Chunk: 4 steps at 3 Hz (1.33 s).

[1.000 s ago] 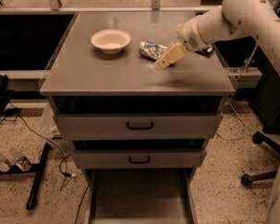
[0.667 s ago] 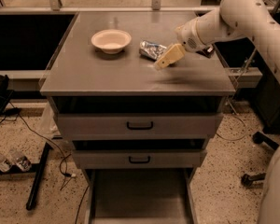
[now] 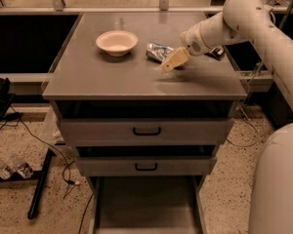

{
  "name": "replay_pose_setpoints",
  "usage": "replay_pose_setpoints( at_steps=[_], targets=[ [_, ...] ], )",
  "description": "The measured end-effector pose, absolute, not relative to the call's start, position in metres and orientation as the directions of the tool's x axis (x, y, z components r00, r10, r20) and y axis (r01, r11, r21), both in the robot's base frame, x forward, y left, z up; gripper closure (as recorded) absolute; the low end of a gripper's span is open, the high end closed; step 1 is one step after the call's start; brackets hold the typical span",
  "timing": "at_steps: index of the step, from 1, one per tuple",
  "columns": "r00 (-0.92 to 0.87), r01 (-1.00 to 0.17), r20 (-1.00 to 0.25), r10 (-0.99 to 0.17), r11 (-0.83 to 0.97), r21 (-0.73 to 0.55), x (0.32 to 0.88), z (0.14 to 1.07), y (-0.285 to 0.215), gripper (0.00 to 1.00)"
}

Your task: Place redbull can into bottom drawer

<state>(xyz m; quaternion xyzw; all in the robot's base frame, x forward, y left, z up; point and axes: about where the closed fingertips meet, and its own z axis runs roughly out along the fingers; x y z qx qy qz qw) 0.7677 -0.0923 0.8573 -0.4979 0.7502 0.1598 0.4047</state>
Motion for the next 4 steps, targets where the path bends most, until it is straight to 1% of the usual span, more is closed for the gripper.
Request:
replay_pose_setpoints(
  at_steps=[1,4],
  targets=[
    [-0.176,-0.876,-0.767,-0.617,0.453,-0.164,0.7681,0.8576,-0.0924,0.19],
    [-0.176,-0.876,-0.767,-0.617,0.453,-0.164,0.7681,0.8575,-0.0923,0.89]
  ],
)
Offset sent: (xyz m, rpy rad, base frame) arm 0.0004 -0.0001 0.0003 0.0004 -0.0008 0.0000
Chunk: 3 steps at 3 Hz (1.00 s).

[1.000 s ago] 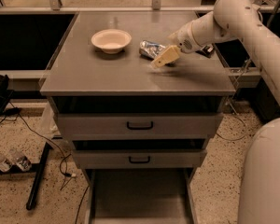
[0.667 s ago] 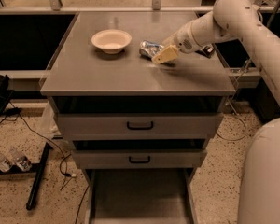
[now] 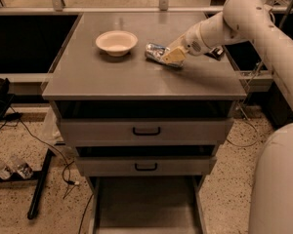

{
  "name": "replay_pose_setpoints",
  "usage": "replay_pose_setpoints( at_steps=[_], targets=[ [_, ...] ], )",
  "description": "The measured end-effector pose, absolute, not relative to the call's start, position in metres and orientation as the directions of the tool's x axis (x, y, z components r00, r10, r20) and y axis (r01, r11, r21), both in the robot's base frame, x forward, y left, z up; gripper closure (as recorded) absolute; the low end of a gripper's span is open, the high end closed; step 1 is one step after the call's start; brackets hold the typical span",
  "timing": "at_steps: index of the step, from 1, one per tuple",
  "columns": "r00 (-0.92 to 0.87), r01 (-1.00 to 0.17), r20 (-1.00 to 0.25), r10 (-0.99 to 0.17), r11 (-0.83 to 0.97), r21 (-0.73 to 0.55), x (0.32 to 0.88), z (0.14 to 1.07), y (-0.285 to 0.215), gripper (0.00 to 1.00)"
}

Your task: Place redbull can into bottom drawer

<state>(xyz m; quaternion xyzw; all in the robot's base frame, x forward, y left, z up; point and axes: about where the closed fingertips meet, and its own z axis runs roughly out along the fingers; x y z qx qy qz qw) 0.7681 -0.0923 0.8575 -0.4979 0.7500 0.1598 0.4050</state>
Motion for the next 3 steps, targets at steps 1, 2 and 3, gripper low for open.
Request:
replay_pose_setpoints(
  at_steps=[1,2,3],
  targets=[
    [-0.176,-0.877,-0.767,-0.617,0.453,-0.163,0.768,0.857,-0.092,1.0],
    [-0.181,-0.879,-0.766,-0.617,0.452,-0.156,0.767,0.856,-0.092,1.0],
    [-0.202,-0.879,-0.757,-0.622,0.455,-0.14,0.755,0.857,-0.096,1.0]
  ],
)
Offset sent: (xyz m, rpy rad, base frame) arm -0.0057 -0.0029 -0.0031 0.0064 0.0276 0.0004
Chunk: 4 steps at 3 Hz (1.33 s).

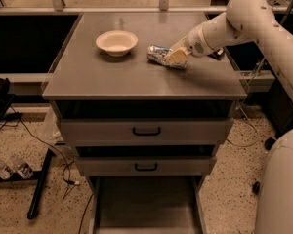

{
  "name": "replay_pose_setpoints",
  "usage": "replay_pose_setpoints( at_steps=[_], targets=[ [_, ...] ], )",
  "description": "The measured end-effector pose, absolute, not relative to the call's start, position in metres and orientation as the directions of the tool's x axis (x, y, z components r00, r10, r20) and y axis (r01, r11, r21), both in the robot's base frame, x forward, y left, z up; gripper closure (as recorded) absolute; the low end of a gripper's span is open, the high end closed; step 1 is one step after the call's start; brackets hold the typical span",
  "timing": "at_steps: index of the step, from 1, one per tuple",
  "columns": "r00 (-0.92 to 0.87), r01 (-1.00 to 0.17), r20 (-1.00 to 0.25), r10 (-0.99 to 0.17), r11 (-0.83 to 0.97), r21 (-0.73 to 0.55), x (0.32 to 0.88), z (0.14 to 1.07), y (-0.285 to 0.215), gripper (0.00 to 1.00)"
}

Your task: Place redbull can into bottom drawer

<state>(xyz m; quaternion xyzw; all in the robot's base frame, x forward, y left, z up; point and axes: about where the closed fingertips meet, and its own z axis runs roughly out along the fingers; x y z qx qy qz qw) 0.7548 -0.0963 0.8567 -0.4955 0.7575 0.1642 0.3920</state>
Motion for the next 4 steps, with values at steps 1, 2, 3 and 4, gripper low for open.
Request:
replay_pose_setpoints(
  at_steps=[1,2,3,4],
  targets=[
    [-0.207,-0.877,-0.75,-0.628,0.46,-0.143,0.736,0.87,-0.102,1.0],
    [-0.204,-0.868,-0.75,-0.63,0.47,-0.159,0.714,0.889,-0.11,1.0],
    [-0.215,-0.853,-0.752,-0.623,0.495,-0.166,0.685,0.904,-0.122,1.0],
    [-0.24,-0.828,-0.745,-0.622,0.532,-0.177,0.644,0.913,-0.138,1.0]
  ],
)
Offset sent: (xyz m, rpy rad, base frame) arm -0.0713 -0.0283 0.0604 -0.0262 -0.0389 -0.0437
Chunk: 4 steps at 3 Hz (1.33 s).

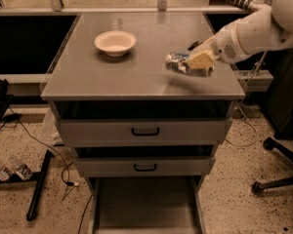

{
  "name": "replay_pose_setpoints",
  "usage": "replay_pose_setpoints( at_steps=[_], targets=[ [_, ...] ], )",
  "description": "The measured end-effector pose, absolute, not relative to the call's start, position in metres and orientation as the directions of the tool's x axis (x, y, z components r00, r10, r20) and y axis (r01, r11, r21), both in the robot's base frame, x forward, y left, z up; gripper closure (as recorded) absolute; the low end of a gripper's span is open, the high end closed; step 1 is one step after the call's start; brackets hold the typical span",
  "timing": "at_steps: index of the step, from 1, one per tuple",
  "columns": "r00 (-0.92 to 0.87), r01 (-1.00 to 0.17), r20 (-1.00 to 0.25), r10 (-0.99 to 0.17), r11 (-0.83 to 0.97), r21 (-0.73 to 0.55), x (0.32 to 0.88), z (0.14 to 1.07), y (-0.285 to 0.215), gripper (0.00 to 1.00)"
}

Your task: Place redbull can into bottom drawer

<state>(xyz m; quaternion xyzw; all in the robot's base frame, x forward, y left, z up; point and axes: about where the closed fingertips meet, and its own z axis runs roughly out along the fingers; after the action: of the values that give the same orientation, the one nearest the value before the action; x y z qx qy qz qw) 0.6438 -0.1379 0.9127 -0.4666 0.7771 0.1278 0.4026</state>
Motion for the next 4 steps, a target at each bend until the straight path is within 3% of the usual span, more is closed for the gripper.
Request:
replay_pose_setpoints(
  at_steps=[2,4],
  targets=[
    [-0.326,-0.773,-0.73,-0.601,0.614,-0.16,0.529,0.899,-0.151,1.0],
    [-0.316,-0.782,-0.737,-0.597,0.604,-0.154,0.511,0.89,-0.15,1.0]
  ],
)
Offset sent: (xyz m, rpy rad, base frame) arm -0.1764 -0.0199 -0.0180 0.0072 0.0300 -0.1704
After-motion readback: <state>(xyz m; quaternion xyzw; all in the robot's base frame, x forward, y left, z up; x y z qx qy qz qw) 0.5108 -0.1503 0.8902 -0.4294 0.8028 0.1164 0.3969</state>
